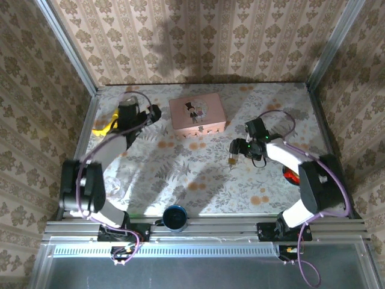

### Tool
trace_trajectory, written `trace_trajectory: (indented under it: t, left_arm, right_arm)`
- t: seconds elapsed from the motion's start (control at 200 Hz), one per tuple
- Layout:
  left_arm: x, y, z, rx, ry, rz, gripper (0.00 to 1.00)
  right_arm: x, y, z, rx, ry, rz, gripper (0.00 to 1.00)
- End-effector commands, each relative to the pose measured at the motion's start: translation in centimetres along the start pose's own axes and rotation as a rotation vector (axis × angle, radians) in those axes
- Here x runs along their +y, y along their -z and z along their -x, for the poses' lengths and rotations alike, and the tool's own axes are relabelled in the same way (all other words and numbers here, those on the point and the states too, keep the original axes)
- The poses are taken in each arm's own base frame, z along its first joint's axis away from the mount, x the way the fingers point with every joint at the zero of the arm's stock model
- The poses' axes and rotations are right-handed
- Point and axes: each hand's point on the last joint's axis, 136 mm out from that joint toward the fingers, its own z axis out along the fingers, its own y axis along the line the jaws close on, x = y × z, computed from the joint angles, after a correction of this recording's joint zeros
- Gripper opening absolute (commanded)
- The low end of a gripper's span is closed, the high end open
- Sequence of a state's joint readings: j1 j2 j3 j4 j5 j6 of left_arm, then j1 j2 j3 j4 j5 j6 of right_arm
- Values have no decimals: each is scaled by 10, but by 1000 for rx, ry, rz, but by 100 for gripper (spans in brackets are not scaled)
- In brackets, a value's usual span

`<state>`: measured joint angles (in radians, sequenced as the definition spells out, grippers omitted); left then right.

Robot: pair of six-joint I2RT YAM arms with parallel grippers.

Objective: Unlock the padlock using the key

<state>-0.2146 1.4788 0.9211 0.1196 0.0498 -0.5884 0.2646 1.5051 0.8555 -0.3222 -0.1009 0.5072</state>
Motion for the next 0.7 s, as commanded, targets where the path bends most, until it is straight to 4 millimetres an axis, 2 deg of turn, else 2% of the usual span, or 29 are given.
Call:
trace_trajectory:
  t: [0.0,0.135,0.225,0.31,0.49,0.695]
  left_arm:
    - [32,37,-2,-124,-152,132,100]
    - [52,90,-8,-308,-193,150,100]
    - [60,114,-13,-357,-232,164,100]
    - [66,132,-20,-417,-234,163,100]
    - [83,157,-39,-496,-259,173,100]
    - [95,166,-55,-478,-247,195,100]
  right_arm:
    - [-11,47,24,-219,104,-35,86]
    - [-34,85,31,-418,150,-120,100]
    - [-48,107,32,-512,137,-178,100]
    - [-55,118,30,-576,124,-192,100]
    - [-66,126,20,-667,106,-189,100]
    - [-77,131,12,-695,93,-213,100]
